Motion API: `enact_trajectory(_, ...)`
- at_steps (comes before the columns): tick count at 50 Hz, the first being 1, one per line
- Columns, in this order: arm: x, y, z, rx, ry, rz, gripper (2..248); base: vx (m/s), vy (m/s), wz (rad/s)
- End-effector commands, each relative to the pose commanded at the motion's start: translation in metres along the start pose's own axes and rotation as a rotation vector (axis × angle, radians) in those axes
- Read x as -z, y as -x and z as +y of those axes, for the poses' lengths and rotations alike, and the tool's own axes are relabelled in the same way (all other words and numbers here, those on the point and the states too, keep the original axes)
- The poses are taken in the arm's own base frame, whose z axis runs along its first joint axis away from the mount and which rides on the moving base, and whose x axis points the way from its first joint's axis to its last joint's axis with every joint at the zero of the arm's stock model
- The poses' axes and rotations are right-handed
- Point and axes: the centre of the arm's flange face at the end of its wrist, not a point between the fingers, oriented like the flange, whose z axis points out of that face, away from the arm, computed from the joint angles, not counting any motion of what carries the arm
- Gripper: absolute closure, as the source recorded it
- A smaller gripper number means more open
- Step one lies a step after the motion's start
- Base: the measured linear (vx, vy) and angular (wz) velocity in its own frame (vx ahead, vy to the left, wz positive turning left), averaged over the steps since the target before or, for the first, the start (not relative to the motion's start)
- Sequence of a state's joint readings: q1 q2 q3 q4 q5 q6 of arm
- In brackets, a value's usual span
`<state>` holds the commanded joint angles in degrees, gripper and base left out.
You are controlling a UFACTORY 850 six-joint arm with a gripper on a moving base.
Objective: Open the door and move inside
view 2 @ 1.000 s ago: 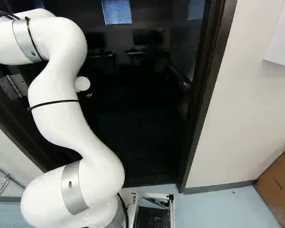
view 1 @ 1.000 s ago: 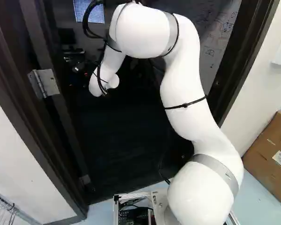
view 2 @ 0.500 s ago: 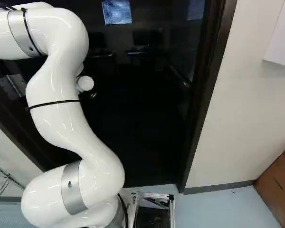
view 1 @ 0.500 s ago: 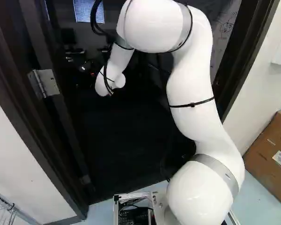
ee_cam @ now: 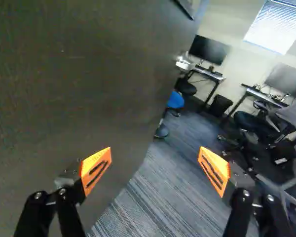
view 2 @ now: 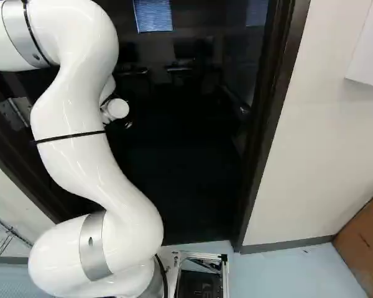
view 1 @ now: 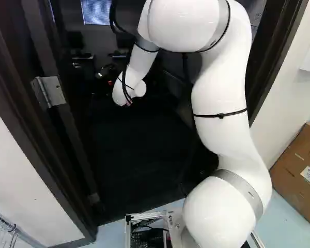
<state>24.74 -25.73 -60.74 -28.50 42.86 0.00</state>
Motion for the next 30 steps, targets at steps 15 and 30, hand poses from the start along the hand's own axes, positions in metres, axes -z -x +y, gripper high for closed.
enact_trajectory(15,0.022,0.008,0.012,-0.012,0.027,-0.018,3,0.0,0.0,0.0)
enact_trajectory(30,0.045,0.015,0.024,-0.039,0.07,-0.035,3,0.0,0.0,0.0)
